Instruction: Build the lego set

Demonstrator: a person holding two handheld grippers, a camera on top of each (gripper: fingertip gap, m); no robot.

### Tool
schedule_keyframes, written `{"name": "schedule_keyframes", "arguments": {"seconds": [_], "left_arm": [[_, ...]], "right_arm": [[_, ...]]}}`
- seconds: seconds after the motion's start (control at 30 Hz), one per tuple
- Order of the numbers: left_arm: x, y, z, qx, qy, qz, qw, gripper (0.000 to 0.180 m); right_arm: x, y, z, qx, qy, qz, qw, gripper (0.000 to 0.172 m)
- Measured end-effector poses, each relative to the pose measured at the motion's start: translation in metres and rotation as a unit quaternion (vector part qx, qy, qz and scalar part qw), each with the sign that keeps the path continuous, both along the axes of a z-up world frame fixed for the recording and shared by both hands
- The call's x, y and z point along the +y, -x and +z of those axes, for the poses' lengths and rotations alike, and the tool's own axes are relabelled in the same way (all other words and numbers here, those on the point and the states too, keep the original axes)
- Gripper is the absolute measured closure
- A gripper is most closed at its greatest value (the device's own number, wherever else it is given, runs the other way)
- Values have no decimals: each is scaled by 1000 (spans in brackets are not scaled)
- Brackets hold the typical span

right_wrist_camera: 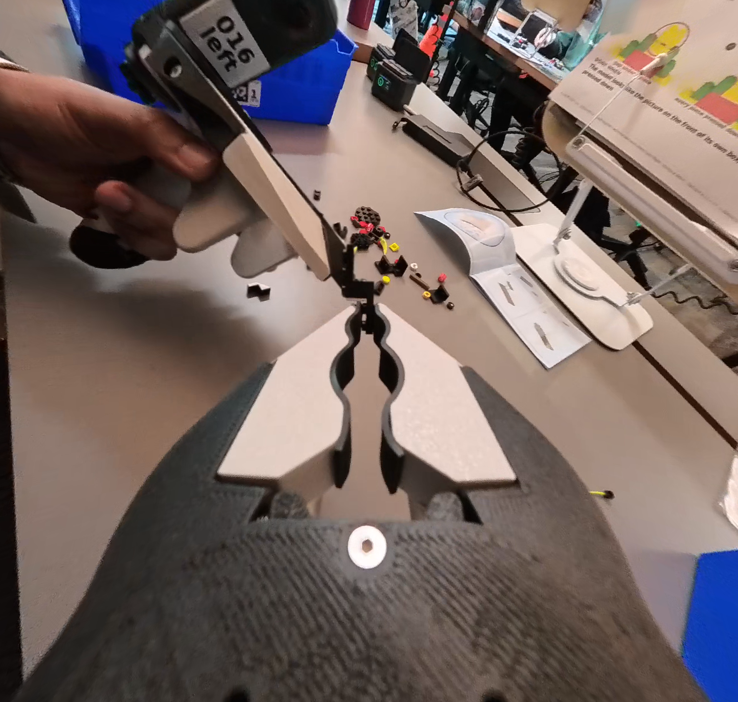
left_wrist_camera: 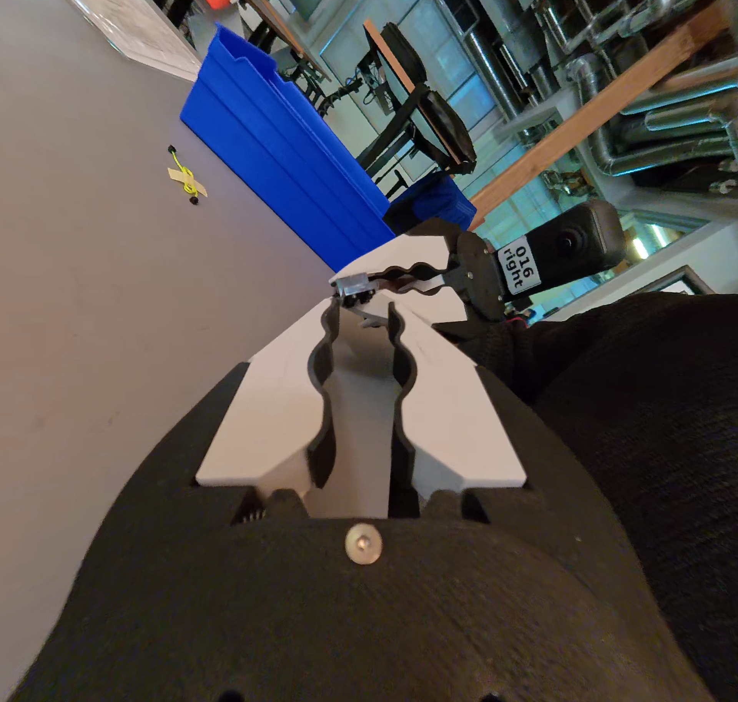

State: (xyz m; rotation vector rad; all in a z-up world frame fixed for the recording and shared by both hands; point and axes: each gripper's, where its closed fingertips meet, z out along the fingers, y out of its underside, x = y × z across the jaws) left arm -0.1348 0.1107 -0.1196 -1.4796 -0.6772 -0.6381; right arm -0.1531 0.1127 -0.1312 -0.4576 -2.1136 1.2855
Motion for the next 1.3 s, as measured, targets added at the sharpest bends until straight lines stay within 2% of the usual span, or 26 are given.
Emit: {"name": "schedule_keyframes", "arguments": {"seconds": [0.03, 0.27, 0.4, 0.47, 0.57, 0.63, 0.73, 0.8, 1.0, 1.07, 1.3], "left_arm": [[1, 0, -1, -7, -1, 0, 1000, 155], [-3, 6, -1, -21, -13, 15, 1000, 167], [-7, 8, -5, 3, 2, 12, 1000, 168], [-9, 7, -8, 37, 21, 0, 999, 168], [-13, 4, -6, 90, 34, -18, 995, 168], [-14, -3, -1, 114, 25, -41, 992, 168], [-11, -20, 6, 152, 9, -78, 985, 168], [-9, -30, 9, 172, 4, -97, 980, 168], [-6, -40, 17, 170, -19, -110, 979, 168], [-6, -40, 17, 170, -18, -114, 979, 168], [-7, -42, 14, 173, -8, -121, 977, 168]], "right_arm": [[-1, -1, -1, -1, -2, 3, 1000, 169], [-7, -5, -3, 45, -47, 12, 998, 167], [-14, -17, -11, 37, -57, 62, 996, 160], [-18, -24, -14, -11, -26, 91, 995, 149], [-16, -25, -5, -93, 66, 105, 988, 136], [-13, -26, 1, -157, 129, 122, 972, 130], [-13, -33, 14, -237, 219, 161, 933, 124], [-13, -38, 19, -250, 239, 186, 920, 138], [-25, -58, 13, -241, 193, 227, 924, 155], [-25, -58, 14, -233, 188, 226, 927, 155], [-23, -58, 16, -262, 214, 235, 911, 156]]}}
